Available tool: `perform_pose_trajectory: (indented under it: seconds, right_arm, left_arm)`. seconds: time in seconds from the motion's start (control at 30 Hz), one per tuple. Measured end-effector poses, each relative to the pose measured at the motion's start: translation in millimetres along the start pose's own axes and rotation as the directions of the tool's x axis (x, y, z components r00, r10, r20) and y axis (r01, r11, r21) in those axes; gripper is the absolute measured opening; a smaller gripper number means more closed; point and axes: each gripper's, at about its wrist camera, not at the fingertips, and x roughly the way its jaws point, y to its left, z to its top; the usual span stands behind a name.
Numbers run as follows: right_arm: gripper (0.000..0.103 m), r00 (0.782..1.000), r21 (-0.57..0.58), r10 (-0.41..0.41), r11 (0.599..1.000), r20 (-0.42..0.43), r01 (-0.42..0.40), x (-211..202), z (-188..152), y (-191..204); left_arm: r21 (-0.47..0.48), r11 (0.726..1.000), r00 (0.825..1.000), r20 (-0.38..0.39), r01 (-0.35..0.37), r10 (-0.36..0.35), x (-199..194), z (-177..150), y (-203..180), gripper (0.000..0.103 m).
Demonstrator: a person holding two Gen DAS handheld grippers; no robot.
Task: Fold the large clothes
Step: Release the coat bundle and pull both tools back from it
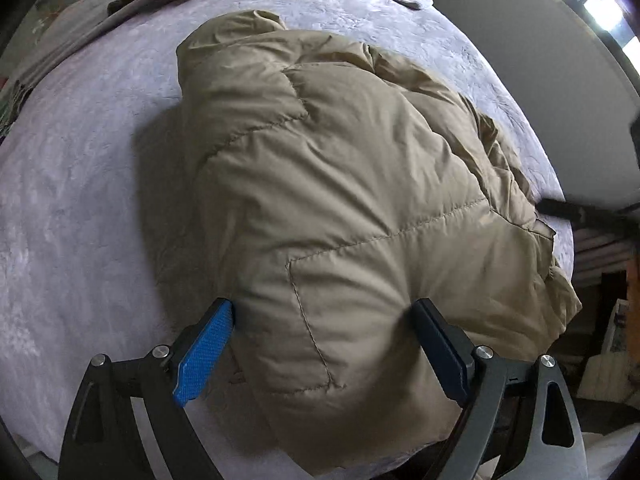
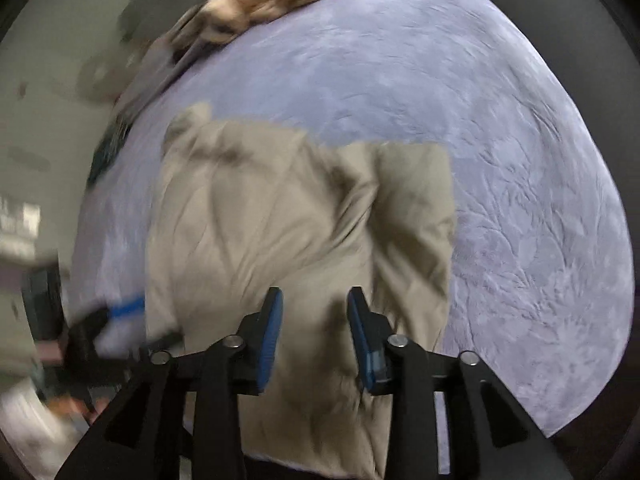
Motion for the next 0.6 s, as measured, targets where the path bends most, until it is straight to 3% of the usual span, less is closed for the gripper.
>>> perform_pose_trajectory:
  seconds: [0.13,0.23,0.43,0.6]
  right_arm:
    - [0.044,0.989,-0.090,-0.104,0.991,-0.107,0.095,29.0,-27.5,9.8]
    - [0.046,0.987,-0.006,-0.055,0.998,-0.151,0.055,34.1,-33.4,-1.4]
    - [0.048,0.995,0.039,-0.060,0.997,-0.078,0.063,7.2,-29.0,-12.1]
    - [0.054,0.997,0.121,-0.082,0.989,-0.002,0.082,-12.1,-29.2,-11.8]
  left_arm:
    - [-0.042,0.999,1.000,0.017,-0.021,0.022,-8.8,-5.3,1.8,0.091]
    - [-0.045,0.997,0.996,0.063,-0.059,0.061,-25.3,-8.6,6.8,0.091]
    - [-0.086,0.991,0.986,0.122,-0.104,0.114,-56.0,-13.8,25.7,0.091]
    - [-0.110,0.989,0.985,0.131,-0.102,0.116,-65.4,-22.0,41.0,0.091]
